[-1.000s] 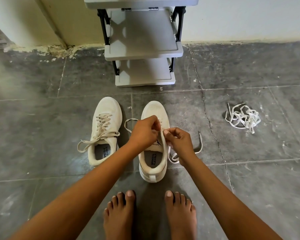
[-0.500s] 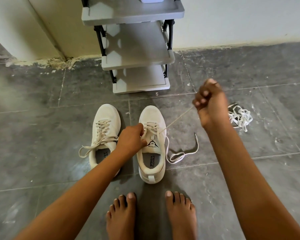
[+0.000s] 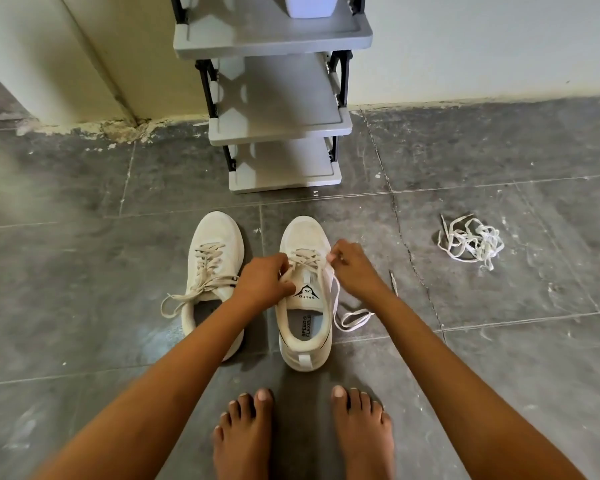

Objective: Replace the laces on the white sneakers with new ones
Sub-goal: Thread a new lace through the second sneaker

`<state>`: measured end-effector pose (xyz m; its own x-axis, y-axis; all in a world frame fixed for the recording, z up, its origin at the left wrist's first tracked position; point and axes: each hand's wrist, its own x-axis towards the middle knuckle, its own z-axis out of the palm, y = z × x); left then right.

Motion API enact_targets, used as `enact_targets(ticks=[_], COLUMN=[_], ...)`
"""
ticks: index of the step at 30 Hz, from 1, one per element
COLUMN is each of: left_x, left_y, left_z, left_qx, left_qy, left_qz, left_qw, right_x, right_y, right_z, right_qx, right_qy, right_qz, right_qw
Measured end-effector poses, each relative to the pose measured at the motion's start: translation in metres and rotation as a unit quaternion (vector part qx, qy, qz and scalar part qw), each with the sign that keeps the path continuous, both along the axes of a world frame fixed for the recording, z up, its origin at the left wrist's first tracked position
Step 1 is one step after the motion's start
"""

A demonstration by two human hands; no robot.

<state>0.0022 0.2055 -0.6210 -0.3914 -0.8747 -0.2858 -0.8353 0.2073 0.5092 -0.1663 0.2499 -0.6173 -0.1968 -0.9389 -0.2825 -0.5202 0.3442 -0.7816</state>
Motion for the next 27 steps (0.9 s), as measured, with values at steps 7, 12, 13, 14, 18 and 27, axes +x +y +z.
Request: enact_targets(ticks=[7,12,13,14,18,27], left_x=[-0.001,-0.002,-0.002,-0.003,-0.003,-0.007], left_y=[0.001,0.002,0.002,0.002,0.001,0.006], left_z=[-0.002,0.0,0.001,0.001,0.002,-0.002], left_qx=[-0.001,0.002,0.004,0.005,0.009,-0.019], left_qy=[-0.005,-0.009,-0.011,-0.013,-0.018,-0.043], left_qz=[-0.004,0.001,0.0,-0.001,-0.003,-0.003], left_qw=[1.0,1.0,1.0,1.0,1.0,0.999], right_x=[-0.059,-0.039,-0.032,-0.024,-0.004,-0.02], right_y=[-0.017,-0.018,-0.015,-0.011,0.003,0.006], right_z=[0.094,0.065,0.051,0.036,-0.005,-0.003], right_qx=[-0.207,-0.061,-0.029,0.002,0.081,0.074], right_qy=[-0.653,-0.209,-0.086,-0.001,0.109,-0.125], right_qz=[-0.22,-0.144,-0.086,-0.03,0.078,-0.026], right_qw=[0.695,0.965,0.992,1.0,0.988,0.989])
